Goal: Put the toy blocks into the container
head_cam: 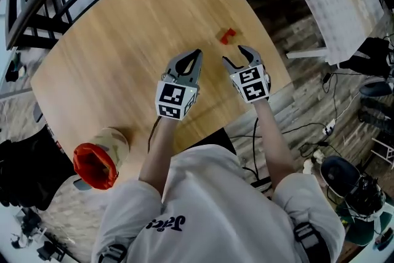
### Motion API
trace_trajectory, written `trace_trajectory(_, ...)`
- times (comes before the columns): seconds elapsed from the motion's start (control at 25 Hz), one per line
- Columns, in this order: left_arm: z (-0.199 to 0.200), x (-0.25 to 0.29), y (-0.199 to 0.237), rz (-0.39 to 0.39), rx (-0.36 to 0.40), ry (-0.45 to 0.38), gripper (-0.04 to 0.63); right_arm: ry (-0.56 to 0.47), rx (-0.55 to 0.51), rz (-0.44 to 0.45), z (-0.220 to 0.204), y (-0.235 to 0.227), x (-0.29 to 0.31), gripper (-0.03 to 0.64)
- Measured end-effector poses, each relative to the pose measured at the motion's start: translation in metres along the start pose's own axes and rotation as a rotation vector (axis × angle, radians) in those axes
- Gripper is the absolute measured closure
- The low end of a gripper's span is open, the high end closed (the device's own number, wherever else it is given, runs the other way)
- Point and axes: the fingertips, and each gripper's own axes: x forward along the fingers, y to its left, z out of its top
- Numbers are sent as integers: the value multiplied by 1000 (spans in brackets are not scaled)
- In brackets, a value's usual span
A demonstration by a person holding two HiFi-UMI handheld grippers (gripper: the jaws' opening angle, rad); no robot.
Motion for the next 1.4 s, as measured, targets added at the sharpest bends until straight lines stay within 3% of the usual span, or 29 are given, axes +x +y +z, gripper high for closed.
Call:
trace_trajectory(0.16,-22,20,9,-23,-14,41,581,60,51,27,-20,-11,41,365)
trace_trajectory(0.32,-42,31,20,-21,-54,80,581,105,118,54,-31,-16,73,439)
trace_trajectory(0.56,-54,29,21,-13,-78,108,581,142,104,25,-34,-20,89,549)
trace_trajectory(0.72,-50,22,24,0,-84,97,581,135,86,12,-28,-18,86,554)
trace_trajectory(1.08,-23,-22,36,95,-71,30,581,28,43,49,22,16,51,555)
trace_trajectory(1.4,3,-100,38,190,-69,-58,581,-104,-61,152,80,92,-1,555)
